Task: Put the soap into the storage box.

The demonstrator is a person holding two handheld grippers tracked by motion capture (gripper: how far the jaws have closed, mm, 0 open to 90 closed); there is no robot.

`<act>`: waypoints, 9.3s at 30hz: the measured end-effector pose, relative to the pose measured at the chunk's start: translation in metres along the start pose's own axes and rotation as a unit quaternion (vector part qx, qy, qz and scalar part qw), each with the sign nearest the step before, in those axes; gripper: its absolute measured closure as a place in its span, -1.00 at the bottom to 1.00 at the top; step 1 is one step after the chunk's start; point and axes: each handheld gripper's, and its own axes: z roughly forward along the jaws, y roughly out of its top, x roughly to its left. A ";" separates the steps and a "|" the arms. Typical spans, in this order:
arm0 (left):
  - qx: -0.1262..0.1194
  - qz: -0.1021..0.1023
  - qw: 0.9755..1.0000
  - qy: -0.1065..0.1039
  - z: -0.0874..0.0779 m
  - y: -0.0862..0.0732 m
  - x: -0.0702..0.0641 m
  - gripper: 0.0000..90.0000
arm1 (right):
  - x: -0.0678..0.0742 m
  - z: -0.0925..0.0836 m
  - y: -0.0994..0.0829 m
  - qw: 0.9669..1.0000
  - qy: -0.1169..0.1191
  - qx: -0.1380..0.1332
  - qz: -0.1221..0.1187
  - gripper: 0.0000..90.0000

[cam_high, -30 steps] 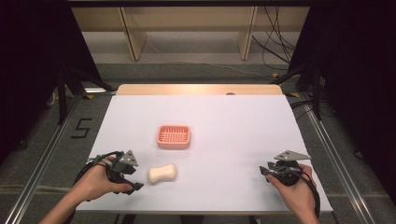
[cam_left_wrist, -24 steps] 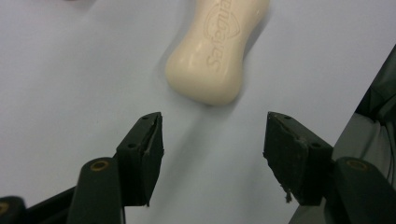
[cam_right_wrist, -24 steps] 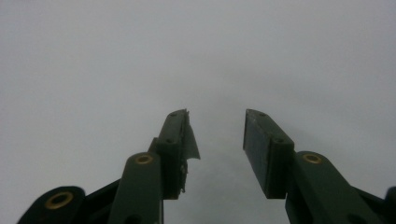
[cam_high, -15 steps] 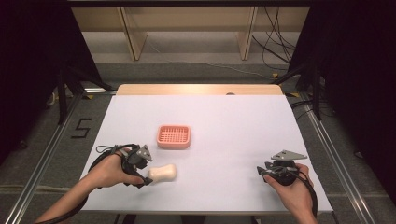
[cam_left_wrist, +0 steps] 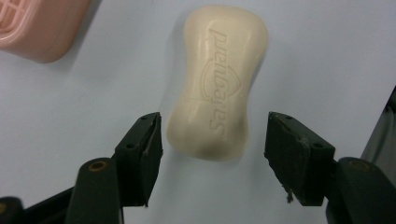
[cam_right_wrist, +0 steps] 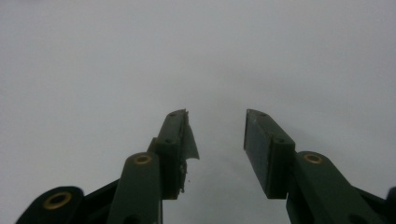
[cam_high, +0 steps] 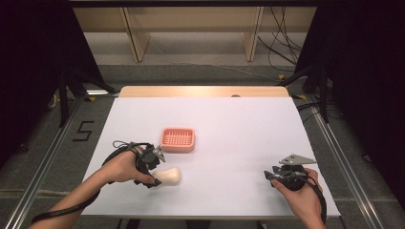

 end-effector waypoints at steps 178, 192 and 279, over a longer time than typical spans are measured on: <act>-0.072 -0.022 0.996 0.042 0.017 0.013 0.009 0.08 | 0.000 0.001 -0.004 1.000 0.009 0.003 0.010 0.22; -0.086 -0.026 0.995 0.052 0.012 0.015 0.013 0.08 | 0.001 0.002 -0.004 1.000 0.013 0.001 0.020 0.22; -0.095 -0.001 0.991 0.095 -0.008 0.036 0.056 0.08 | 0.002 -0.001 -0.005 0.999 0.006 0.006 0.036 0.21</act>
